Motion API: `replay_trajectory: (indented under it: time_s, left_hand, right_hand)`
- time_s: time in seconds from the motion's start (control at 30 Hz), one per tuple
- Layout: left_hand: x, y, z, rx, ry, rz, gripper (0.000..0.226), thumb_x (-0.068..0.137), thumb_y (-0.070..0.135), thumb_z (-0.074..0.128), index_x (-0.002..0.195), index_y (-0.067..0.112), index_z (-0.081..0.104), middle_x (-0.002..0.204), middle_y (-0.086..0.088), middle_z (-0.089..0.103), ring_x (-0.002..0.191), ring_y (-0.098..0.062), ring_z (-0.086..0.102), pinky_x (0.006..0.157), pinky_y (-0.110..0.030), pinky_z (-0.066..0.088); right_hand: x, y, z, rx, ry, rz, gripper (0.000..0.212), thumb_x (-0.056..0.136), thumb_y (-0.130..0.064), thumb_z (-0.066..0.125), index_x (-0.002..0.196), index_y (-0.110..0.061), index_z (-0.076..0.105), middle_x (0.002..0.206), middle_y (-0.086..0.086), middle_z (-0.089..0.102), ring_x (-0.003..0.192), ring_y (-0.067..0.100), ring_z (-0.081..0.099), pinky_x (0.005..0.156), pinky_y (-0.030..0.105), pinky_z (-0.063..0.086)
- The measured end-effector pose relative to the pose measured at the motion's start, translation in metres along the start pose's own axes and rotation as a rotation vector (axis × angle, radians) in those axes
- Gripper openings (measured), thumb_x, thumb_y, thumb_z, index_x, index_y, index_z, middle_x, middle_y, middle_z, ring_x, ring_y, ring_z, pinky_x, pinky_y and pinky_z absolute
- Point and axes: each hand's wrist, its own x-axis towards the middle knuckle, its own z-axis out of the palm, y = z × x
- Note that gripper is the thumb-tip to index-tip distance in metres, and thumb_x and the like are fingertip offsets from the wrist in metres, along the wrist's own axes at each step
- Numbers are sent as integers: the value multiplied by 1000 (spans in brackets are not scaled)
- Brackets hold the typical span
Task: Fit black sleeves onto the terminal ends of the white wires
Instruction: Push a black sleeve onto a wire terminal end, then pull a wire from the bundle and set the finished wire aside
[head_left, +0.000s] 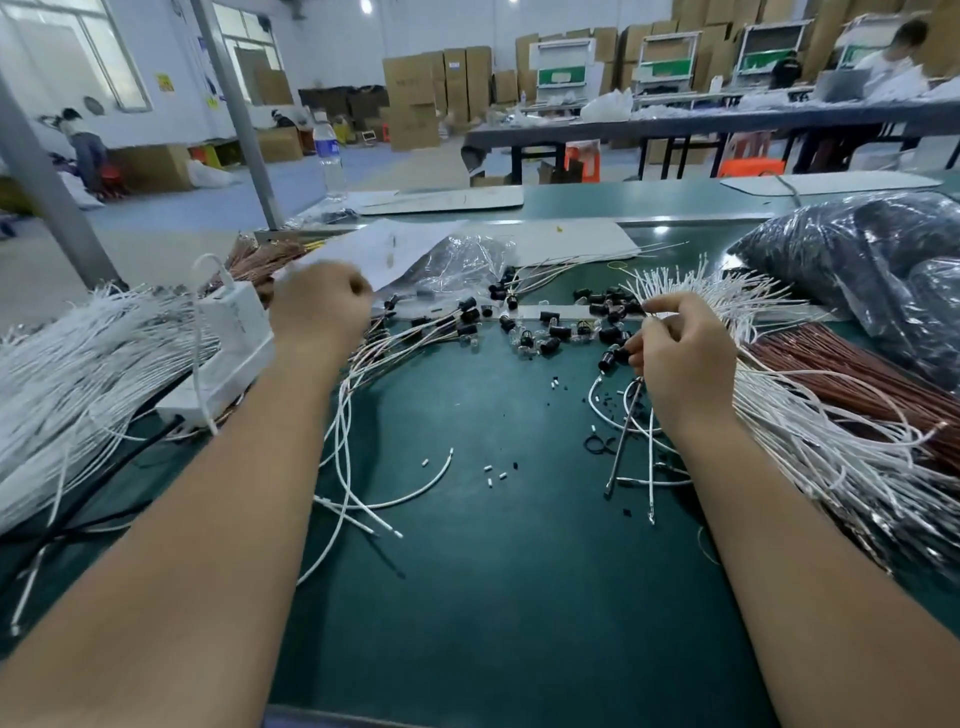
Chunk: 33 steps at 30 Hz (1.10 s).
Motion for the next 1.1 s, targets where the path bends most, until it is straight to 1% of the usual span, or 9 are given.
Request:
replay_trajectory:
  time_s: [0.1, 0.23, 0.33, 0.47, 0.6, 0.77, 0.9, 0.97, 1.1]
  left_hand:
    - [-11, -13, 31, 41, -275, -97, 23, 84, 12, 55, 91, 21, 75, 109, -7, 69, 99, -33, 60, 85, -40, 52]
    - [8, 10, 32, 34, -59, -48, 27, 86, 17, 49, 93, 20, 74, 99, -8, 70, 100, -36, 55, 77, -36, 44]
    - [11, 56, 29, -217, 38, 24, 25, 86, 17, 49, 87, 14, 73, 80, -8, 67, 81, -29, 58, 66, -30, 35]
    - [-25, 127, 55, -613, -271, 102, 23, 86, 16, 51, 81, 8, 72, 59, 0, 63, 49, -16, 42, 53, -23, 37]
    - [-66, 168, 94, -742, -558, 83, 21, 87, 15, 52, 83, 22, 72, 57, 11, 58, 44, -5, 41, 49, -20, 32]
    - [-77, 166, 111, -945, -452, -35, 28, 85, 9, 53, 78, 27, 72, 66, 12, 65, 47, -3, 46, 46, -15, 38]
    - [-77, 161, 109, -1045, -452, -69, 29, 87, 8, 52, 81, 28, 72, 76, 11, 70, 66, -9, 54, 53, -13, 42]
    - [-81, 165, 108, -958, -365, 11, 33, 88, 3, 47, 106, 22, 67, 103, 6, 68, 88, -10, 59, 72, -15, 45]
    - [-83, 169, 105, -555, -45, 380, 71, 77, -9, 38, 138, 27, 43, 149, 1, 34, 138, -18, 19, 114, -28, 10]
  right_hand:
    - [1, 3, -2, -21, 4, -1, 20, 94, -5, 46, 101, -19, 59, 77, 7, 67, 71, 32, 64, 61, 41, 53]
    - [13, 2, -7, -59, 167, -1, 31, 91, -1, 36, 102, -17, 61, 78, -1, 64, 62, 20, 58, 46, 27, 42]
    - [22, 5, -16, -363, 258, 3, 37, 89, -1, 36, 111, -13, 62, 101, 7, 65, 88, 25, 56, 60, 28, 35]
    - [23, 11, -21, -906, -75, 56, 24, 89, -17, 46, 106, -9, 60, 116, 15, 56, 103, 30, 46, 83, 39, 39]
    - [14, 11, -19, -1096, -147, 39, 4, 87, -19, 54, 87, -16, 52, 111, 11, 53, 102, 29, 43, 83, 39, 38]
    - [15, 10, -22, -986, -6, -9, 30, 86, -4, 51, 62, -12, 35, 72, 1, 42, 83, 25, 38, 70, 35, 32]
    - [15, 10, -22, -878, 75, -5, 19, 85, 3, 47, 70, -8, 42, 73, 0, 43, 79, 23, 40, 69, 35, 35]
    - [16, 10, -20, -840, 159, -99, 14, 86, 3, 42, 90, -7, 50, 84, 3, 46, 81, 21, 41, 76, 33, 38]
    - [14, 8, -10, -662, 118, -353, 15, 92, 3, 41, 100, -4, 51, 83, 5, 50, 72, 23, 47, 60, 30, 29]
